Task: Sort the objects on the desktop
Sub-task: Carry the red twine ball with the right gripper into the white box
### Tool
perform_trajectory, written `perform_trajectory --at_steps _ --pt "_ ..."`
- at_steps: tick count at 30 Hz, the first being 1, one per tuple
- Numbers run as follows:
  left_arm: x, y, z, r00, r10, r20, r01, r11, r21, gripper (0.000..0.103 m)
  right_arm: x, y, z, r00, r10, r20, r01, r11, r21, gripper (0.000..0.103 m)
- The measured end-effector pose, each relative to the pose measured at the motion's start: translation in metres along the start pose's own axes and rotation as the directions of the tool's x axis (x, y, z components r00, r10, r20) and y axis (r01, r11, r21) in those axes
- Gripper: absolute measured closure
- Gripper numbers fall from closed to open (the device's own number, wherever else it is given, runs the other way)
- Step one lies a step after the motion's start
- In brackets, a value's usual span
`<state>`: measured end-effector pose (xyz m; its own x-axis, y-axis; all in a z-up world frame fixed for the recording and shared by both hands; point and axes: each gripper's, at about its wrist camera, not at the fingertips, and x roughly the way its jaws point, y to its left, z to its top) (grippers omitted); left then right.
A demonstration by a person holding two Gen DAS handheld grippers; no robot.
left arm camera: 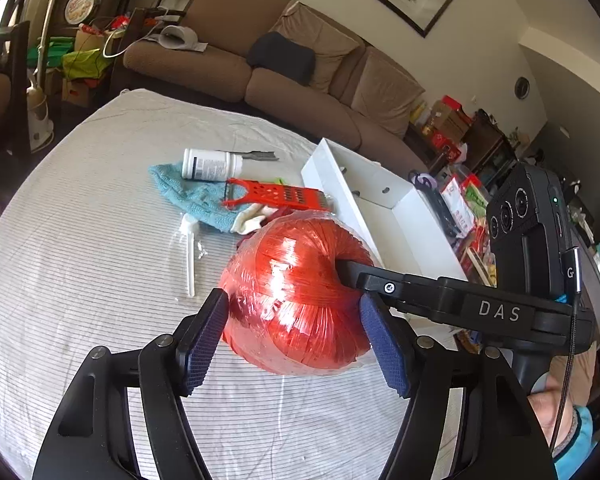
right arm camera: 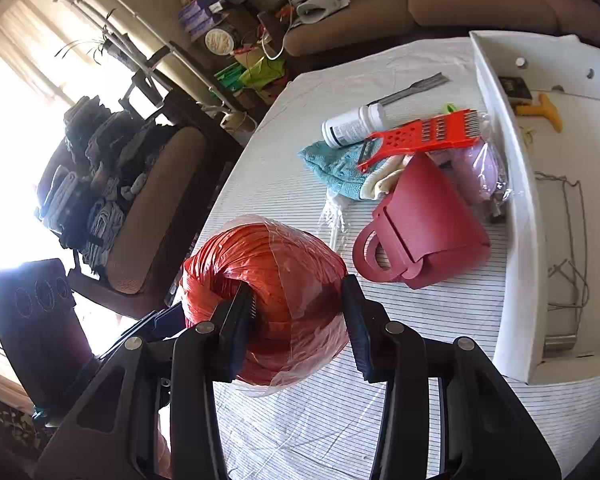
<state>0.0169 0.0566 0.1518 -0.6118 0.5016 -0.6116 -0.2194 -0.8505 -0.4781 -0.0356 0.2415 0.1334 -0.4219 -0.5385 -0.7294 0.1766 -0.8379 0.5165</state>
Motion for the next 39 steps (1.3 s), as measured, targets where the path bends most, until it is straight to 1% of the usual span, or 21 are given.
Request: perform_trajectory --at_steps 4,8,11,14,17,19,21,24,27,31,33,34,35,36,37,38,39 --pt "0.004 -0.043 0.011 0.999 -0.040 -0.004 0.040 0.998 0.041 0.032 -0.041 -0.018 0.004 0.999 -0.004 0.049 0.003 1.000 0.027 0.063" --pt "0.023 -0.102 0.023 0.996 -0.083 -0.025 0.085 0.991 0.102 0.032 -0.094 -0.046 0.015 0.993 -0.035 0.109 0.030 0.998 0.046 0.063" --pt "0.050 -0.149 0.027 0.993 -0.097 -0.067 0.106 0.982 0.155 0.032 -0.132 -0.082 0.021 0.989 -0.051 0.138 0.038 0.995 0.097 0.063" --pt "0.089 -0.192 0.026 0.986 -0.104 -0.128 0.127 0.974 0.189 0.034 -0.156 -0.130 0.025 0.987 -0.072 0.142 0.047 0.984 0.170 0.063" --pt "0.134 -0.224 0.018 0.973 -0.114 -0.201 0.154 0.968 0.199 0.034 -0.170 -0.174 0.028 0.981 -0.150 0.121 0.123 0.970 0.209 0.063" --pt "0.162 -0.235 0.012 0.961 -0.125 -0.246 0.172 0.968 0.181 0.034 -0.172 -0.202 0.028 0.977 -0.193 0.096 0.167 0.959 0.230 0.063" --pt "0.186 -0.239 0.007 0.950 -0.128 -0.286 0.179 0.971 0.159 0.034 -0.170 -0.233 0.028 0.977 -0.204 0.066 0.180 0.949 0.260 0.063" --pt "0.216 -0.237 -0.003 0.935 -0.101 -0.339 0.159 0.976 0.146 0.034 -0.155 -0.269 0.032 0.977 -0.212 0.013 0.199 0.934 0.296 0.063" --pt "0.232 -0.232 -0.007 0.929 -0.070 -0.363 0.132 0.980 0.151 0.034 -0.133 -0.291 0.039 0.975 -0.218 -0.045 0.221 0.926 0.306 0.063" --pt "0.236 -0.216 -0.008 0.931 -0.015 -0.366 0.083 0.982 0.170 0.034 -0.108 -0.302 0.047 0.961 -0.256 -0.103 0.275 0.923 0.269 0.063" --pt "0.234 -0.208 -0.005 0.931 0.003 -0.366 0.066 0.982 0.176 0.034 -0.101 -0.305 0.048 0.948 -0.296 -0.120 0.317 0.917 0.240 0.063" --pt "0.232 -0.206 -0.003 0.932 0.010 -0.362 0.060 0.982 0.181 0.034 -0.099 -0.305 0.049 0.937 -0.326 -0.127 0.346 0.913 0.214 0.063" --pt "0.231 -0.203 -0.001 0.934 0.016 -0.356 0.054 0.981 0.187 0.034 -0.097 -0.301 0.051 0.921 -0.368 -0.130 0.387 0.905 0.176 0.063" --pt "0.229 -0.202 0.001 0.935 0.014 -0.354 0.057 0.980 0.190 0.034 -0.097 -0.299 0.051 0.899 -0.419 -0.128 0.434 0.892 0.130 0.063" --pt "0.227 -0.202 0.003 0.937 0.016 -0.349 0.056 0.979 0.194 0.034 -0.097 -0.294 0.052 0.872 -0.474 -0.122 0.485 0.871 0.079 0.064" --pt "0.224 -0.202 0.004 0.940 0.021 -0.340 0.051 0.978 0.201 0.034 -0.098 -0.291 0.053 0.841 -0.528 -0.114 0.534 0.845 0.025 0.072" --pt "0.221 -0.203 0.005 0.943 0.022 -0.332 0.050 0.977 0.207 0.034 -0.097 -0.287 0.053 0.799 -0.591 -0.111 0.592 0.805 -0.036 0.076"
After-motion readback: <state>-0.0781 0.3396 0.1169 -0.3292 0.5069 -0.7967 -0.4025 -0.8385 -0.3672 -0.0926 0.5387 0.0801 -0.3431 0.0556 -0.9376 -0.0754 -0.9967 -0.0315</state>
